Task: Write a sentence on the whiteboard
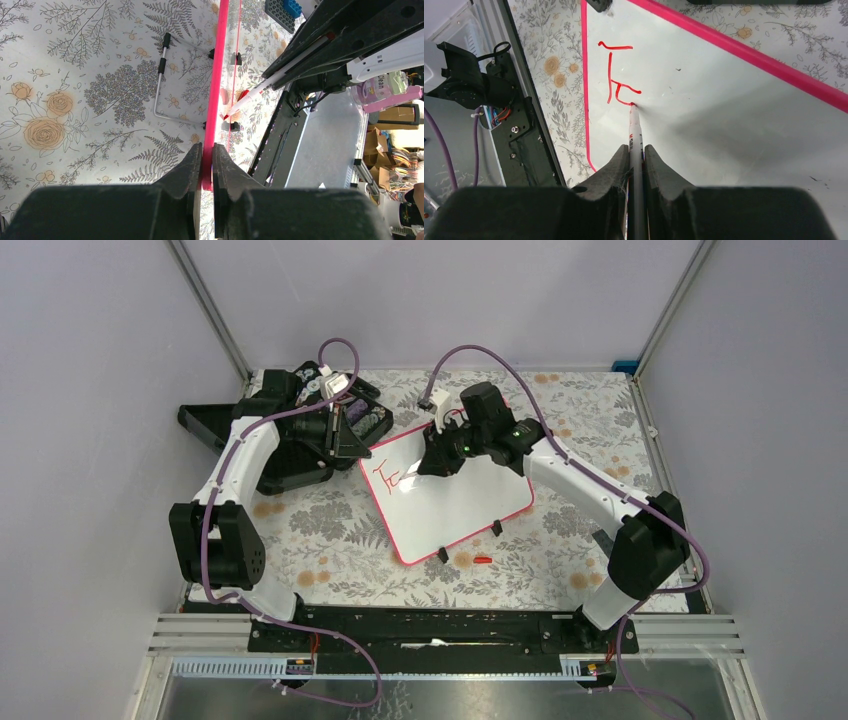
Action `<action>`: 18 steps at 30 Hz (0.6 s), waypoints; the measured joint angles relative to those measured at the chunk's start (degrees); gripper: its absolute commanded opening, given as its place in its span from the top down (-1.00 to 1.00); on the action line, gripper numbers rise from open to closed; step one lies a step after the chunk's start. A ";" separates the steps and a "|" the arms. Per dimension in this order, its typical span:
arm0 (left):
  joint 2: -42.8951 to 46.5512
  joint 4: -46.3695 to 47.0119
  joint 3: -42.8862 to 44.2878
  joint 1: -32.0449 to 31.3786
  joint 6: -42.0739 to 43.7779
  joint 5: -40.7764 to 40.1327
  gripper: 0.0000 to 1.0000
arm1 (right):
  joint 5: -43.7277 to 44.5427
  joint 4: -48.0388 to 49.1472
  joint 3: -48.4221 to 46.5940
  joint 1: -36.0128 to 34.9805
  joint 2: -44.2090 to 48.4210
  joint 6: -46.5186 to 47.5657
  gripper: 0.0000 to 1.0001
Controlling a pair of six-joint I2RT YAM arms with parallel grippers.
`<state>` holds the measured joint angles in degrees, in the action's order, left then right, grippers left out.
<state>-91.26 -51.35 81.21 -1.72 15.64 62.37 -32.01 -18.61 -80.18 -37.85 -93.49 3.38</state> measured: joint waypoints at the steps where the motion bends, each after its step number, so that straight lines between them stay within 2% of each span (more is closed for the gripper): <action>1: 0.00 0.00 0.00 0.00 0.00 0.00 1.00 | 0.04 -0.04 -0.17 0.09 0.00 -0.02 1.00; 18: 0.00 0.00 0.00 0.00 0.00 -0.04 1.00 | 0.39 -0.17 -2.36 0.74 -0.63 -0.39 1.00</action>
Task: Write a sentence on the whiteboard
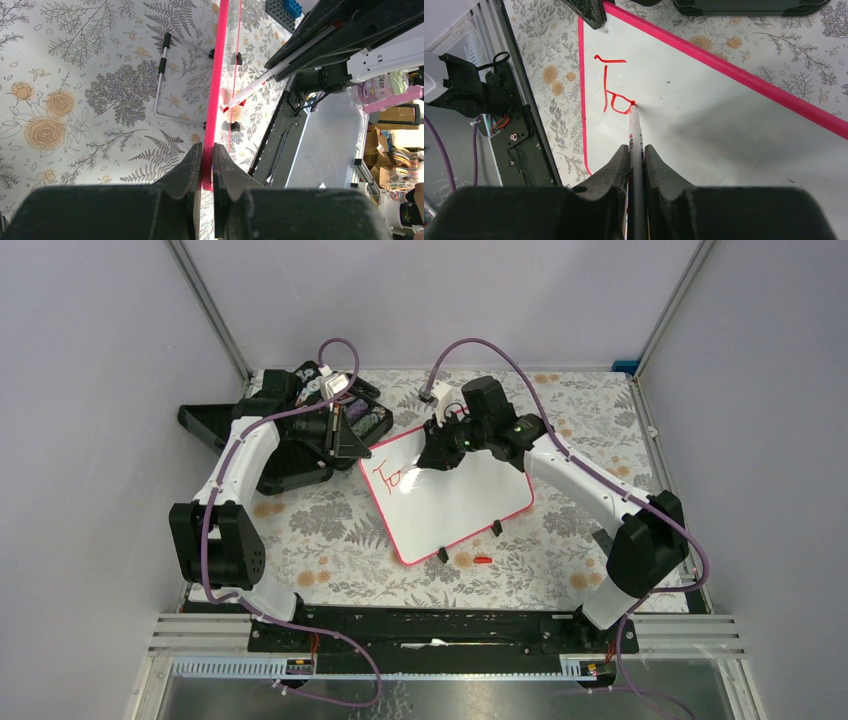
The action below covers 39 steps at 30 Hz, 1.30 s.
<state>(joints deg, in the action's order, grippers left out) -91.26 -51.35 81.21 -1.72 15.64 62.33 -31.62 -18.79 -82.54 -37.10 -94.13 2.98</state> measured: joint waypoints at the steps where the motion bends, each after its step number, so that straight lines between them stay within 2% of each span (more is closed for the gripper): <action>1: 0.00 0.00 0.00 0.00 0.00 0.00 1.00 | -0.02 0.00 0.00 0.00 0.00 -0.02 1.00; 20: 0.00 -0.02 0.00 0.00 0.00 -0.15 1.00 | -1.38 0.52 3.45 0.00 0.98 0.24 1.00; 39: 0.00 -0.02 0.00 -0.02 -0.02 0.33 1.00 | -1.01 -1.53 2.01 1.75 1.86 1.01 1.00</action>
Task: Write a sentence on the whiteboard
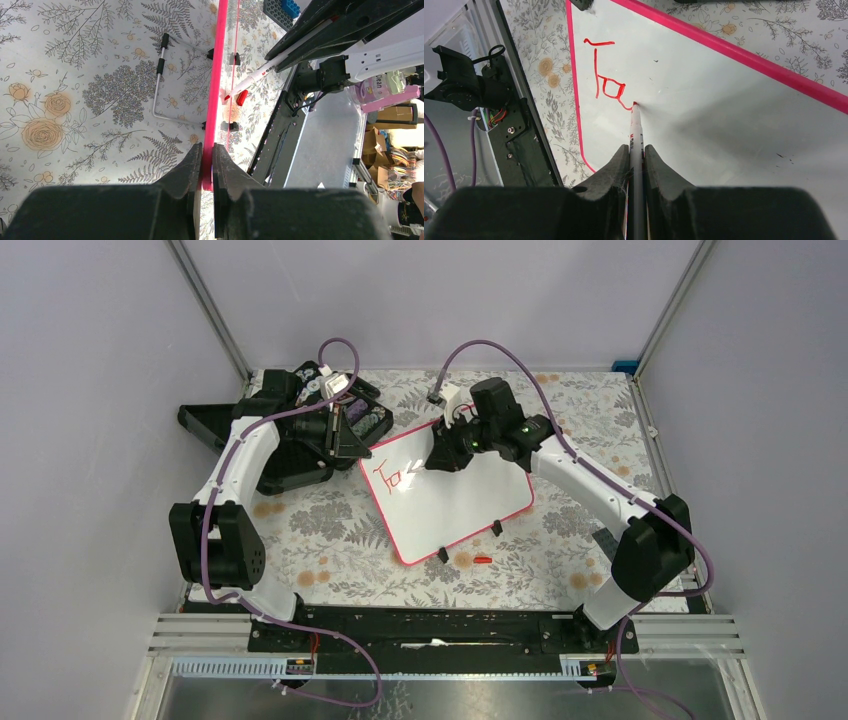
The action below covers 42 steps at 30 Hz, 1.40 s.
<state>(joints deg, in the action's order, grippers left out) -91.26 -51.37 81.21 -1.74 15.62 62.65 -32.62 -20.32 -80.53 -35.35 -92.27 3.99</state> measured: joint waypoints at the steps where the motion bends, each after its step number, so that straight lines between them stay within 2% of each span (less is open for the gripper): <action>1: 0.00 0.00 0.00 0.00 0.00 0.02 1.00 | 0.00 0.07 -0.07 0.00 0.00 -0.04 1.00; 24: 0.00 -0.02 0.00 0.00 0.02 -0.04 1.00 | -0.98 0.55 -1.79 0.09 -1.57 -1.09 1.00; 42: 0.00 0.02 0.00 0.00 0.02 -0.17 1.00 | -2.58 0.46 -1.79 2.75 -1.27 -1.27 1.00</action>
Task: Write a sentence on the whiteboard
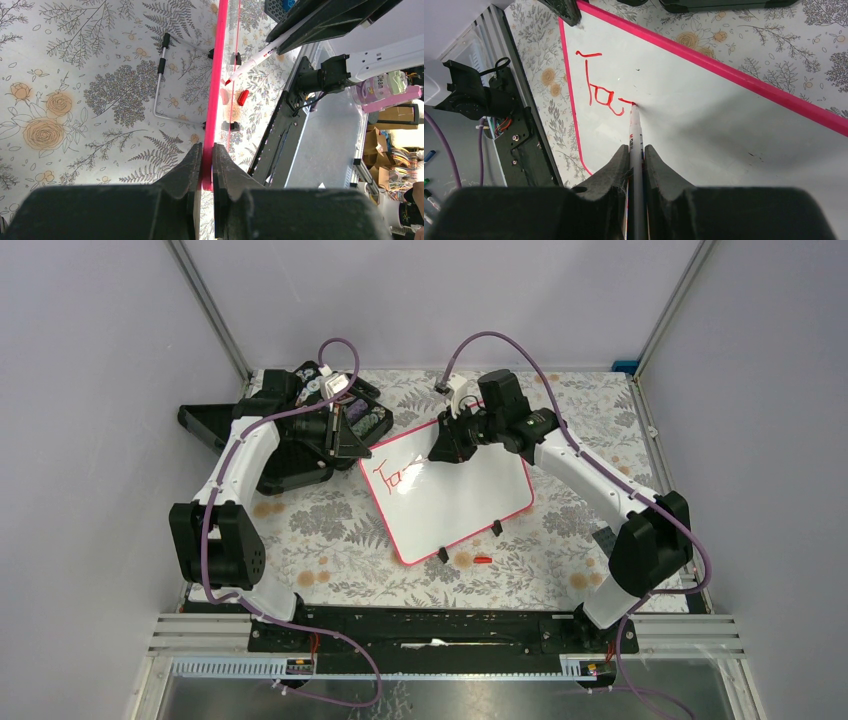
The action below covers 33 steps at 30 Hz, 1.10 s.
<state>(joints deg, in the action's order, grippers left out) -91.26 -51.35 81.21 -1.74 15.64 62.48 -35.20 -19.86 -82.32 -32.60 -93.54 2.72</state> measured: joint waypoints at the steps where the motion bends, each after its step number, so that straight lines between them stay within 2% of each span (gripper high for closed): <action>1: 0.00 0.00 0.00 0.00 -0.02 0.00 1.00 | 0.00 0.02 0.02 -0.07 0.00 0.02 1.00; 20: 0.00 -0.02 0.00 0.00 -0.02 -0.09 1.00 | -0.13 -0.55 3.26 -1.53 0.94 1.22 1.00; 33: 0.00 -0.02 0.00 -0.07 -0.04 0.13 1.00 | 1.03 -2.67 1.46 -1.53 2.12 2.12 1.00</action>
<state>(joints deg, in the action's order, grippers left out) -91.26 -51.37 81.21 -1.80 15.59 62.61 -34.17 -22.52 -80.86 -34.13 -91.42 4.84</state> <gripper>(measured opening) 0.097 0.207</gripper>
